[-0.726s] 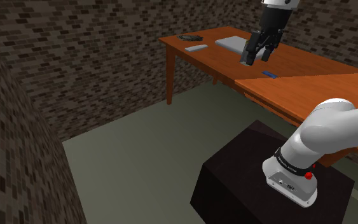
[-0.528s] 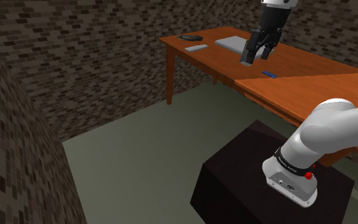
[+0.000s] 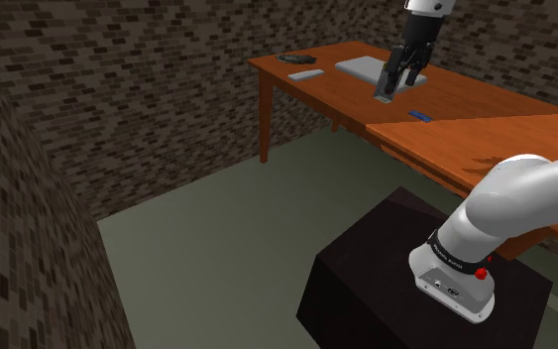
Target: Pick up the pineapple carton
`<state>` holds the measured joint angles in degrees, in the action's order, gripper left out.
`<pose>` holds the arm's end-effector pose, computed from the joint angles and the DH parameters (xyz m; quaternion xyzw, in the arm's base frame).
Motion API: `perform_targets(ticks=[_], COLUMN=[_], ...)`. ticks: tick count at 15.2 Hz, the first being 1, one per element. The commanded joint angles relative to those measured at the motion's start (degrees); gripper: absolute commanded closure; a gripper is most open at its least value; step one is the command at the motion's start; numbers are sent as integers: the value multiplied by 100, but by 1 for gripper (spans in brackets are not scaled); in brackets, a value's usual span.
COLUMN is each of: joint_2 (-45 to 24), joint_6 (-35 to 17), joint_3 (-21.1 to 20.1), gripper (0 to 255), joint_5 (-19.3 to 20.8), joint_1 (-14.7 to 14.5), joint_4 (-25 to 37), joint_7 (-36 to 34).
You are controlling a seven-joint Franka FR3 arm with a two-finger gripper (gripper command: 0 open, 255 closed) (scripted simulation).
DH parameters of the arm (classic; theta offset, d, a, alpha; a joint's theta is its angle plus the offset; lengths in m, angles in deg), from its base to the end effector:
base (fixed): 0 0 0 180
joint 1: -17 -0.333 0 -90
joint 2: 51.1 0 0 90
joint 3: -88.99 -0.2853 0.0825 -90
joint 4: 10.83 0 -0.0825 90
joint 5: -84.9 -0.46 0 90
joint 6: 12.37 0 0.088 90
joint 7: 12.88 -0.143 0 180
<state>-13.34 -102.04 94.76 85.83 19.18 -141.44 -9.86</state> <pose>0.4298 -0.0648 0.5194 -0.9988 0.0314 0.0269 0.0251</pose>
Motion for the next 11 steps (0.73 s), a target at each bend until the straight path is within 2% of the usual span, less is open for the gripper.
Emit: perform_targets(ticks=[1,6,11], joint_2=[-268,-1027,-1896], joint_6=[-125,-413,-644], joint_3=[215,707,1171], gripper=[0,0,0], joint_5=[138,354,405], joint_1=[60,172,261], joint_4=[141,620,1270], joint_7=[277,920,1576])
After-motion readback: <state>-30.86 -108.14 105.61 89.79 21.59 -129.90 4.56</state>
